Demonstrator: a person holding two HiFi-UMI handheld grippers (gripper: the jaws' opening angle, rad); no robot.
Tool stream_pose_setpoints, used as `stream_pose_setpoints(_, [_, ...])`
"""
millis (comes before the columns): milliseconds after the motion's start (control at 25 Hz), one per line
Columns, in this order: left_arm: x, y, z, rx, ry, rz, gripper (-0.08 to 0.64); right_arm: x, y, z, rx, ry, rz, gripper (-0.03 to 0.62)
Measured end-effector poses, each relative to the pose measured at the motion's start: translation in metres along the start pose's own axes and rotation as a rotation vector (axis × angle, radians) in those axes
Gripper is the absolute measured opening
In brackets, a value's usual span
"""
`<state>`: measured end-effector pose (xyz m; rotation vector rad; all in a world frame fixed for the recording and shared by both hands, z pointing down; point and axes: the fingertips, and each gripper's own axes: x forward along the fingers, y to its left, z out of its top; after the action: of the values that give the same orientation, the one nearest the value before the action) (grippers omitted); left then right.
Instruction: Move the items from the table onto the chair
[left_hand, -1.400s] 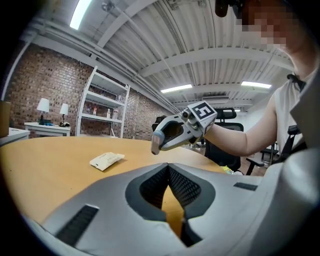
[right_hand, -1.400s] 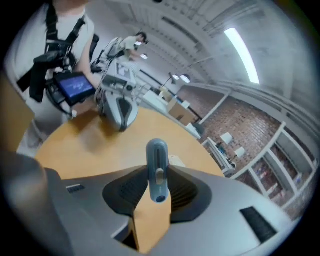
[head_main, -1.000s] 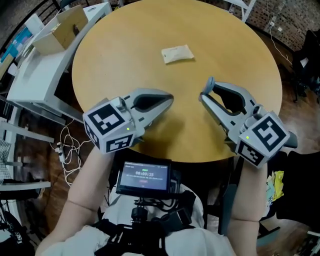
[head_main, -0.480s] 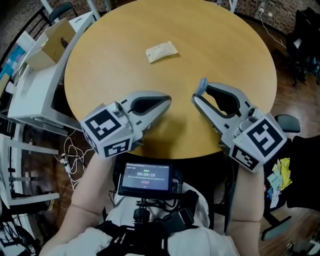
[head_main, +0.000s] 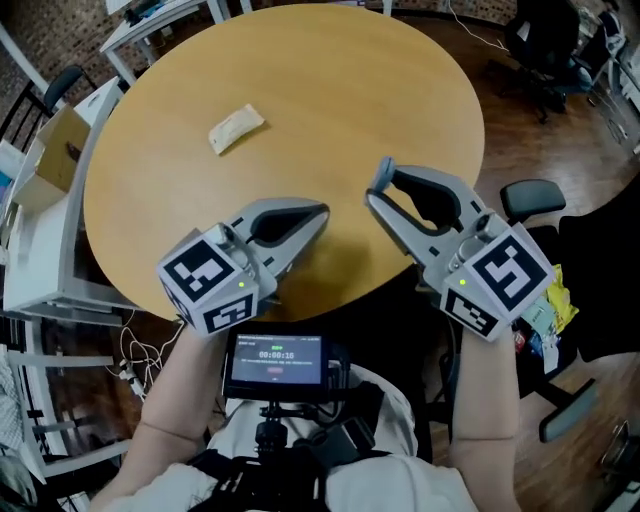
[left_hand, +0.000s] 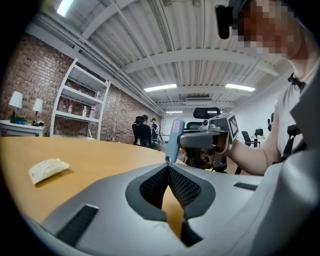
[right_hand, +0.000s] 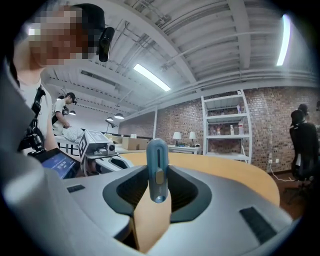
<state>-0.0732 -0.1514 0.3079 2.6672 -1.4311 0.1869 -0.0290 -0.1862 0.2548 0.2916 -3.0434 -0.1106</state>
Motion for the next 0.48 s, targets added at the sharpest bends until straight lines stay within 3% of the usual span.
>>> stream_pose_setpoints(280, [0.038, -0.02, 0.013, -0.023, 0.001, -0.057, 0.011, -0.067, -0.033, 0.002, 0.008, -0.02, -0.142, 0.132])
stream_pose_setpoints(480, [0.072, -0.049, 0.018, 0.001, 0.003, -0.124, 0.011, -0.115, -0.052, -0.007, 0.022, -0.037, -0.234, 0.132])
